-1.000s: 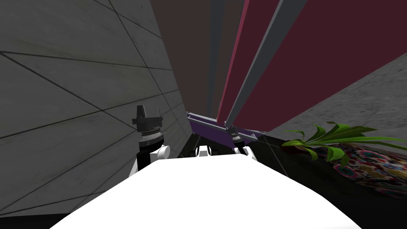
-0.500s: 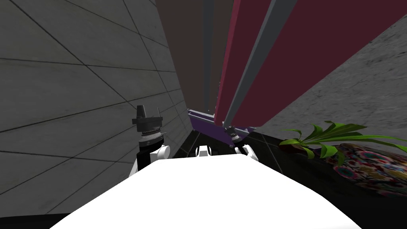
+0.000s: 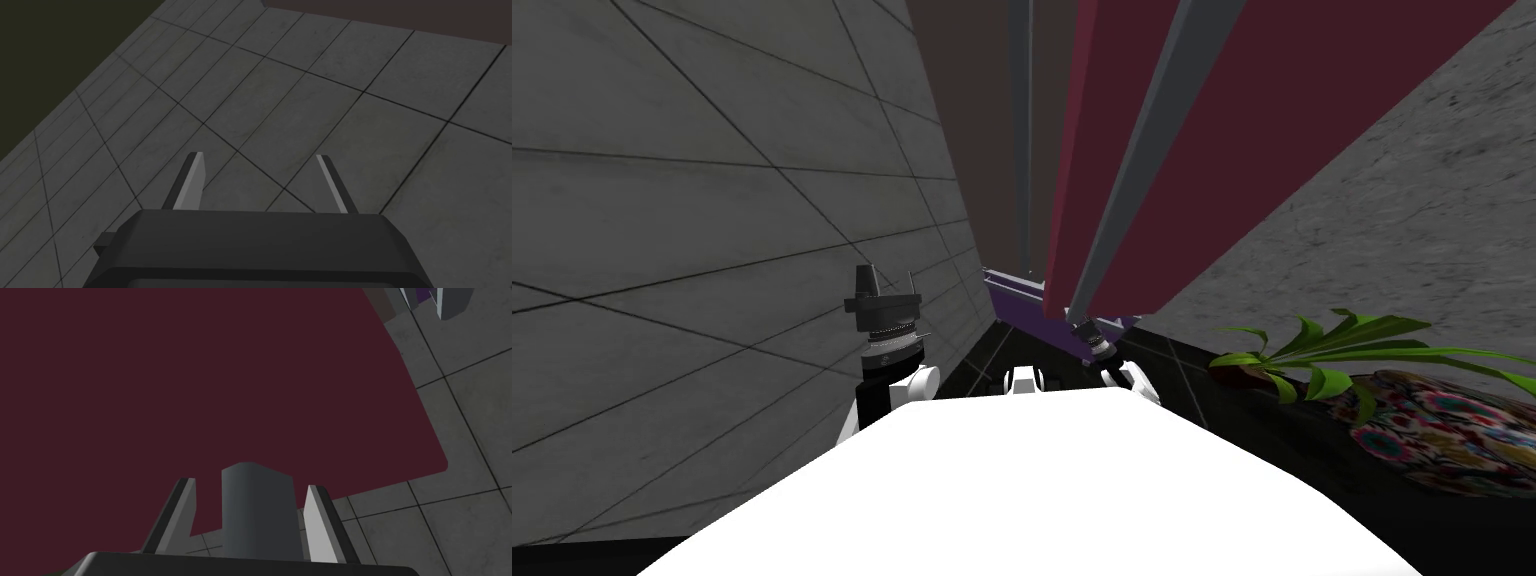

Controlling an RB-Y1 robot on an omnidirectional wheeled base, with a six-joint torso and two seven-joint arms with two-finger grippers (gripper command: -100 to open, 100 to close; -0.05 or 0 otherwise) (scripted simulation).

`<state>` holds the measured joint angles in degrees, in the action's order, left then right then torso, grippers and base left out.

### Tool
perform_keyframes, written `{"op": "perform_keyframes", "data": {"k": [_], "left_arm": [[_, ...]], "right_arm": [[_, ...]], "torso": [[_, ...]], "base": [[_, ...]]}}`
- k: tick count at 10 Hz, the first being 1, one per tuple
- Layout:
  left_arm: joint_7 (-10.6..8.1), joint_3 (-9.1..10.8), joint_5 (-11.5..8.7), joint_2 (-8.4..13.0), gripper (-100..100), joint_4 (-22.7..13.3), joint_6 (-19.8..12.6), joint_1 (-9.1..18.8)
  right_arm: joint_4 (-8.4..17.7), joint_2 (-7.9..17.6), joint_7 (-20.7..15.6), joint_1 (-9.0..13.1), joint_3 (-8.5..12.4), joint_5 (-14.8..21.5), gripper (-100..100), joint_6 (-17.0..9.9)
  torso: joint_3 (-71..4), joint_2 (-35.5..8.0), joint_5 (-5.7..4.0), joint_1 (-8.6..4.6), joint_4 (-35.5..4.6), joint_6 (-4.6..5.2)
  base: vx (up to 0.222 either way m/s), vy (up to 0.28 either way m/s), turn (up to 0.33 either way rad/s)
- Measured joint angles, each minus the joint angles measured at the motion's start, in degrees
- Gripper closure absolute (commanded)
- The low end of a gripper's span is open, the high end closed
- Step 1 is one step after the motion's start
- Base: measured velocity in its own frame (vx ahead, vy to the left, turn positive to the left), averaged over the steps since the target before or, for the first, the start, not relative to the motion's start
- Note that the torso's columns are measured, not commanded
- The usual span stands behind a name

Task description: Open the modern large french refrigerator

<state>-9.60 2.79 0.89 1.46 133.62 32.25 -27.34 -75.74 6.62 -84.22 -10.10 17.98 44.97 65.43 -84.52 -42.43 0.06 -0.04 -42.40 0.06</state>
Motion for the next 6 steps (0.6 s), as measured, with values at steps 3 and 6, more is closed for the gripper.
{"op": "perform_keyframes", "data": {"k": [3, 6], "left_arm": [[0.00, 0.00, 0.00, 0.00, 0, 0.00, 0.00, 0.00], [0.00, 0.00, 0.00, -0.01, 0, 0.00, 0.00, -0.01]], "right_arm": [[-0.06, 1.48, 1.88, -0.32, -2.24, 0.61, 100, 2.86], [0.34, 2.46, 3.00, -0.51, -3.77, 1.12, 100, 4.93]], "torso": [[0.11, -0.15, -0.05, -0.06, -0.04, 0.05], [-0.16, 0.33, 0.09, 0.52, 0.03, -0.12]], "base": [[-0.193, -0.183, 0.105], [-0.133, -0.137, 0.063]]}}
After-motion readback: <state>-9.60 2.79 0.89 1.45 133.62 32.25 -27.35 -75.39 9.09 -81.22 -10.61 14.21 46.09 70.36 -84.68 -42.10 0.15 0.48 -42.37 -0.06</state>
